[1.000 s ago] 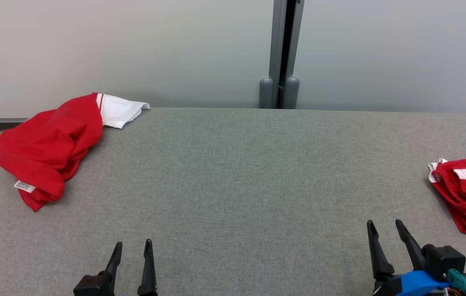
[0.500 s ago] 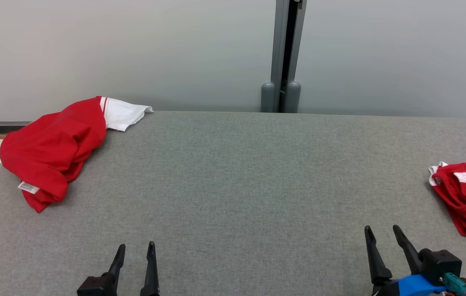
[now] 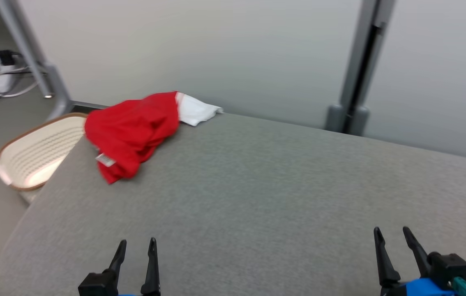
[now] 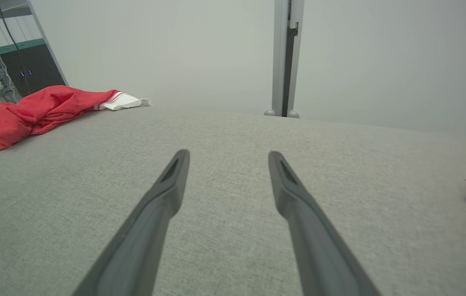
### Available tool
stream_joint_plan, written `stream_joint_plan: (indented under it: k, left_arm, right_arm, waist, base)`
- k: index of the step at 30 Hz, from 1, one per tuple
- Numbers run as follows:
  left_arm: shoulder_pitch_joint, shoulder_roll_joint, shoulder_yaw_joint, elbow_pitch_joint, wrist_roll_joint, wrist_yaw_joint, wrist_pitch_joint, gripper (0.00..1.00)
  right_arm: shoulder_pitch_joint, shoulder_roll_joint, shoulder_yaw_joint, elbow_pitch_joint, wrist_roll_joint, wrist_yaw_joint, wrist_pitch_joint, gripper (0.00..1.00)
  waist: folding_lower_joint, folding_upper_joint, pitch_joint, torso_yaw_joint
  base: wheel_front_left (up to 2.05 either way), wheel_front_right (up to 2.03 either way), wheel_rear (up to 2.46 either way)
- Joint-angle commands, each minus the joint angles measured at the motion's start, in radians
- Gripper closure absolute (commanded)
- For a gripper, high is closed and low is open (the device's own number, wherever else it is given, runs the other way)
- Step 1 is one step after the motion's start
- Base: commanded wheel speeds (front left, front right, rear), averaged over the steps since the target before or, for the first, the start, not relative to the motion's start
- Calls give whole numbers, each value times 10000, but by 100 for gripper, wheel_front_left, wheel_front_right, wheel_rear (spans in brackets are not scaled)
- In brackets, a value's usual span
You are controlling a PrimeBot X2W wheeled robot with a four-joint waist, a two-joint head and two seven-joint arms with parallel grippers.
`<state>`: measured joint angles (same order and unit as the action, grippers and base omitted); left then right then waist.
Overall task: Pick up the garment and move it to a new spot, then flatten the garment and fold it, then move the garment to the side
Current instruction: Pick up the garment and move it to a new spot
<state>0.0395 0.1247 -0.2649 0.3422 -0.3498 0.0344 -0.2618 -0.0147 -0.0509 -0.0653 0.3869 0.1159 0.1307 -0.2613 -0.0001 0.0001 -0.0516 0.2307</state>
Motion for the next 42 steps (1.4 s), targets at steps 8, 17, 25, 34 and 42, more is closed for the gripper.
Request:
stream_joint_plan:
  k: [8,17,25,34,42]
  left_arm:
    - [88,245,131,-251,-35,111,15,0]
    - [176,401,196,-524,-157,221,50,0]
    - [-518,522,594,-888,-311,388,34,0]
    - [-3320,1565,1635,-1470,-518,416,537,0]
    - [-6505,2485,2237,278,-1301,50,2242,0]
  right_arm:
    - [53,-2,302,100,270,-1,-46,0]
    - [-146,-4,551,192,295,1,-48,0]
    - [-393,-5,415,-126,-104,1,-12,0]
    - [-888,-8,125,-971,-829,1,478,0]
    - [-1476,-5,294,-2140,-1547,1,1200,0]
  waist:
    - [1,-1,215,2217]
    - [1,-1,252,2809]
    - [1,-1,771,2546]
    - [1,-1,2008,1892]
    - [1,-1,3709,788]
  base:
    - [0,0,0]
    - [0,0,0]
    - [0,0,0]
    - [0,0,0]
    - [0,0,0]
